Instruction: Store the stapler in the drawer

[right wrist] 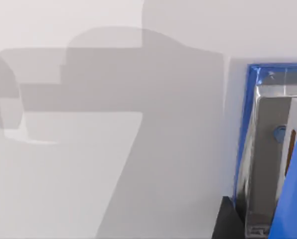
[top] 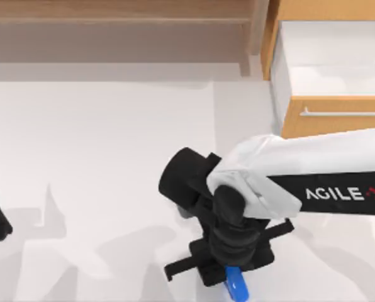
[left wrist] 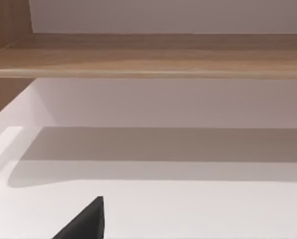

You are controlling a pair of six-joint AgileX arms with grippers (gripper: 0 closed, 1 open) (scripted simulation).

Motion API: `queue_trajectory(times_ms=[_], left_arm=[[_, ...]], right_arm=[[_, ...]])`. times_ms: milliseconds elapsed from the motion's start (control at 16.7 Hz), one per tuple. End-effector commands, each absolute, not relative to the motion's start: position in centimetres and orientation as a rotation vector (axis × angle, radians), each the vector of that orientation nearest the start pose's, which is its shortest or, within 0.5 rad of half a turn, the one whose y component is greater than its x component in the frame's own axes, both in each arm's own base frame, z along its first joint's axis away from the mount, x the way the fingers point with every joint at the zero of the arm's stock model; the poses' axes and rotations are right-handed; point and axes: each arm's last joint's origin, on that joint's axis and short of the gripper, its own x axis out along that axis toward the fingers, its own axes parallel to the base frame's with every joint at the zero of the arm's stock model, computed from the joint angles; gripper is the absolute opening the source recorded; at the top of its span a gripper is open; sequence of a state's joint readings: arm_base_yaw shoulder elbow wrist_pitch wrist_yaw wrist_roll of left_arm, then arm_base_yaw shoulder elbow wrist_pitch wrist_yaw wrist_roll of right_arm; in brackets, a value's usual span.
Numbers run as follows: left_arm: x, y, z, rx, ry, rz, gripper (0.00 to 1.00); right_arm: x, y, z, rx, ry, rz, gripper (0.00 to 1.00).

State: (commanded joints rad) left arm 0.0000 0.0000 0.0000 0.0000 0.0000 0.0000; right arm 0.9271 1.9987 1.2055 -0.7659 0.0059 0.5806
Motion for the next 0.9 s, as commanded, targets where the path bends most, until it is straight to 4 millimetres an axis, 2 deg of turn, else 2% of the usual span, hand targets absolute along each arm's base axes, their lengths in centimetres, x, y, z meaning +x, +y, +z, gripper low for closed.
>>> queue_trajectory(times_ms=[180,600,900], left_arm=[[10.6,-0.1,16.0,0.0,0.0,0.0,1.0],[10.6,-0.1,16.0,0.0,0.0,0.0,1.0],[10.6,-0.1,16.0,0.0,0.0,0.0,1.0]], right_arm=[[20.9,28.2,10.8,-0.273,1.541,0.281,0.0],[21.0,28.1,14.3,-0.276,1.526,0.283,0.0],[21.0,28.1,14.3,-0.277,1.529,0.281,0.0]])
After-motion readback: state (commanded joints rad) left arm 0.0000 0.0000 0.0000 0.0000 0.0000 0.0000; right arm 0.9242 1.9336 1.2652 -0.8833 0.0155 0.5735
